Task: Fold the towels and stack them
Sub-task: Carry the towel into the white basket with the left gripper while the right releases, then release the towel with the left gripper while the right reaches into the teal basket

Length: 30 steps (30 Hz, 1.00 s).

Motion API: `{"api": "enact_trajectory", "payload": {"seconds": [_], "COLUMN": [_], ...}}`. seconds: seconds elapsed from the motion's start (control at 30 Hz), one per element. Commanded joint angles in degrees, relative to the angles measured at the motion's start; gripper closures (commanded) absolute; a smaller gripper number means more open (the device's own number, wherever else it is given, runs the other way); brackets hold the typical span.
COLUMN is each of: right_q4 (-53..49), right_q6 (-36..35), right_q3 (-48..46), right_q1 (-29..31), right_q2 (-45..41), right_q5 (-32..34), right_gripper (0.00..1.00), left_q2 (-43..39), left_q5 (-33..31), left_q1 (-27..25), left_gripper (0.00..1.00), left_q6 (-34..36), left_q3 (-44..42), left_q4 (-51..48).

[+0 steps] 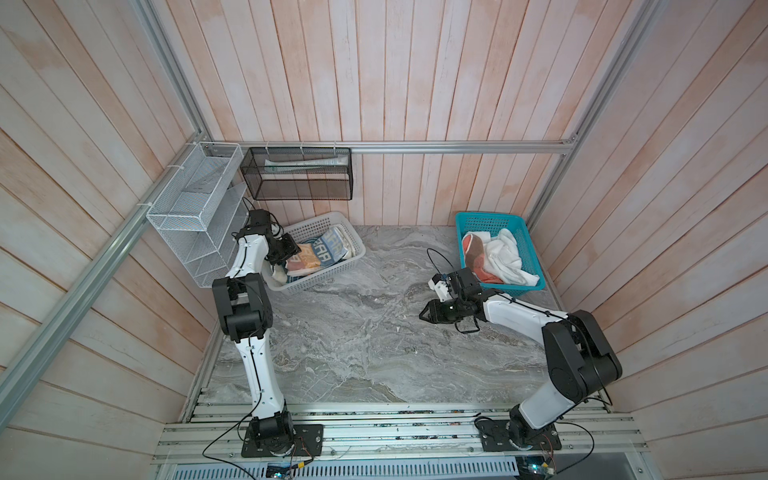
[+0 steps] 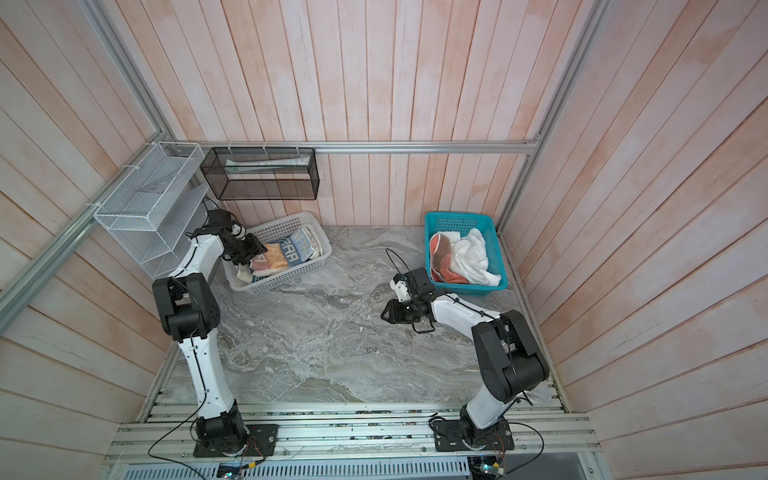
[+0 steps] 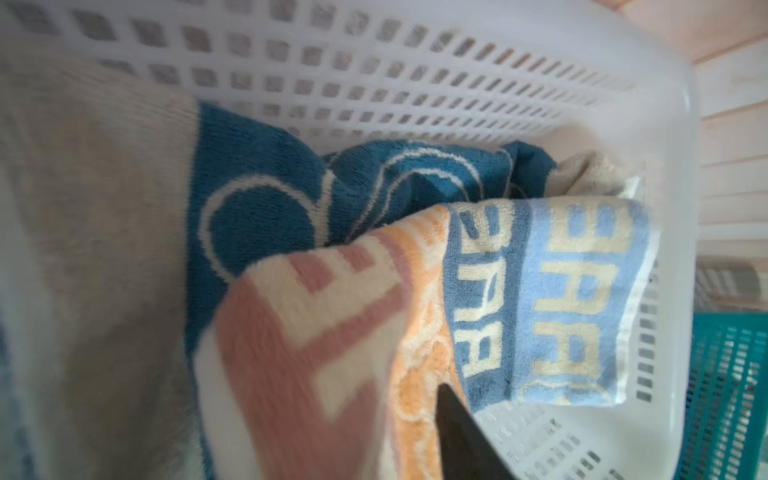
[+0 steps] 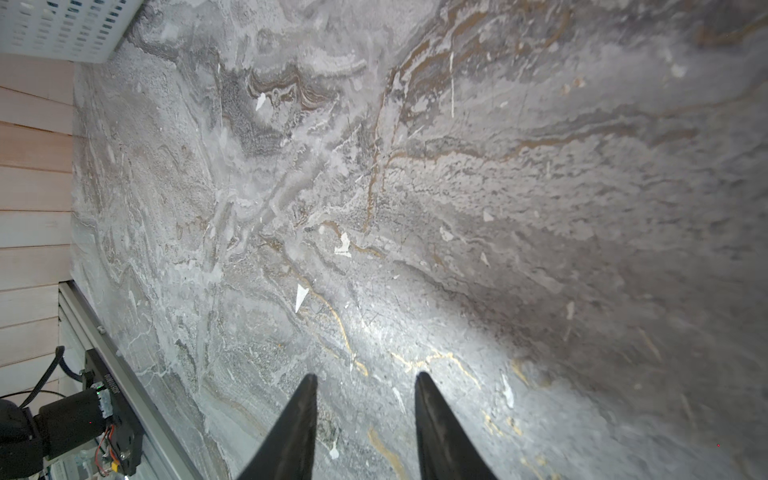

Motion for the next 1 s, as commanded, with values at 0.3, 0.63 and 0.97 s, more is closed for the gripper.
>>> {"api": "enact_trajectory", "payload": {"seconds": [0.3, 0.63, 0.97], "right_q4": [-13.38, -20.73, -20.14], "right_q6": [-6.84, -5.84, -4.92], "right_q3": [17.1, 26.63, 33.62], "right_q1": [-10.78, -24.48, -24.73], "right_q2": [-0.65, 6.08, 18.4], "right_q5": [6.54, 12.64, 11.78], "right_gripper": [0.55, 0.48, 0.48], "left_q2": [-12.71, -17.89, -14.94], "left_q5": [-8.61, -5.21, 3.22], "left_q1": [-2.08, -16.12, -31.51], "left_gripper": [0.42, 0.42, 0.42], "left_q6": [4.12, 9.17, 5.89], "left_q3": [-5.21, -10.29, -16.62], "left_q4": [3.34, 7.12, 14.85]}}
